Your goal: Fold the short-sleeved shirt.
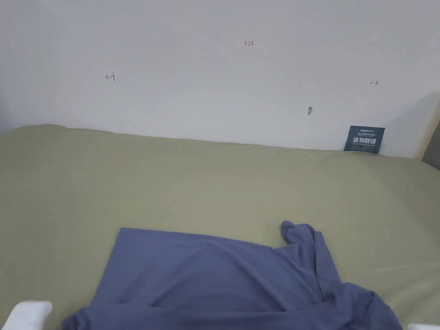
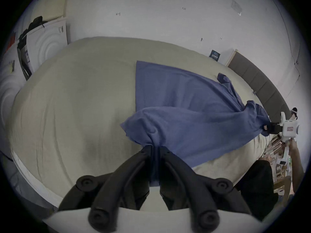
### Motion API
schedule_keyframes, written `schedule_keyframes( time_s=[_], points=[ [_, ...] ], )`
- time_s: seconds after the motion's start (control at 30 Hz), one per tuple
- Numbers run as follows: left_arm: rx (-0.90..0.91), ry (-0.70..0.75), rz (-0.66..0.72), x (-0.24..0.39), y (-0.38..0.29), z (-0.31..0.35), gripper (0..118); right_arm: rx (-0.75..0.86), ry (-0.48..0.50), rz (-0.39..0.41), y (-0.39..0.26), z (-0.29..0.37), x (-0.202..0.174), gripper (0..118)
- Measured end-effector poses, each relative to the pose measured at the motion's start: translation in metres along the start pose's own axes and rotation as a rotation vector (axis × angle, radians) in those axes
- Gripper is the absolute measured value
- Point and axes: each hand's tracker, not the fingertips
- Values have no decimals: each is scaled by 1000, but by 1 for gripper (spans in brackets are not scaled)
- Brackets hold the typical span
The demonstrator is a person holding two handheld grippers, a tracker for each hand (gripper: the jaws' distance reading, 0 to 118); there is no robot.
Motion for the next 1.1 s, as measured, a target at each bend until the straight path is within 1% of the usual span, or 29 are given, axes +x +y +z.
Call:
schedule_keyframes(
  time_s=[0.1,0.17,0.2,0.23,0.27,0.3,0.37,0.43,0.5,0.6,0.63,0.67,0.7,0.73,0.77,0.8,0.83,0.87,0.93,1.1],
  points=[
    [-37,4,6,-2,-10,-9,10,-9,-25,-5,-9,-13,2,7],
    [-42,4,19,-3,-13,-14,11,3,-1,-28,-12,-17,7,8],
    [-32,11,25,-4,-14,-13,18,8,-5,-40,-12,-17,9,21],
    [-31,25,25,-1,-14,-9,34,-4,-38,-56,-11,-15,11,43],
    [-37,51,29,-1,-13,-5,51,-33,-75,-56,-10,-11,15,69],
    [-41,51,30,-4,-12,1,63,-40,-93,-57,-9,-5,18,92],
    [-15,36,32,-6,-9,20,63,42,-91,-64,-7,15,24,90],
    [28,57,40,-2,-3,40,65,87,-98,-79,2,37,22,91],
    [81,93,37,6,5,57,66,147,-101,-84,11,55,17,91],
    [157,120,7,23,21,76,65,236,-68,-72,29,76,1,91],
    [160,108,5,28,28,77,64,244,-58,-65,35,80,-6,90],
    [173,95,5,33,34,79,61,244,-49,-54,42,81,-12,82],
    [186,76,13,38,41,79,50,248,-35,-39,48,81,-19,64],
    [195,47,34,42,49,77,33,249,-17,-12,55,80,-26,43],
    [201,22,49,44,56,73,16,233,4,29,61,77,-32,28],
    [189,-5,57,47,64,67,11,210,15,79,68,72,-39,19],
    [185,7,53,50,73,61,11,199,3,114,73,66,-47,19],
    [187,3,43,54,82,56,10,202,-30,132,78,60,-54,1],
    [185,-9,-7,62,95,40,1,198,-19,136,89,44,-63,0],
    [155,10,-39,61,151,-11,0,194,36,123,129,6,-70,0]
  ],
)
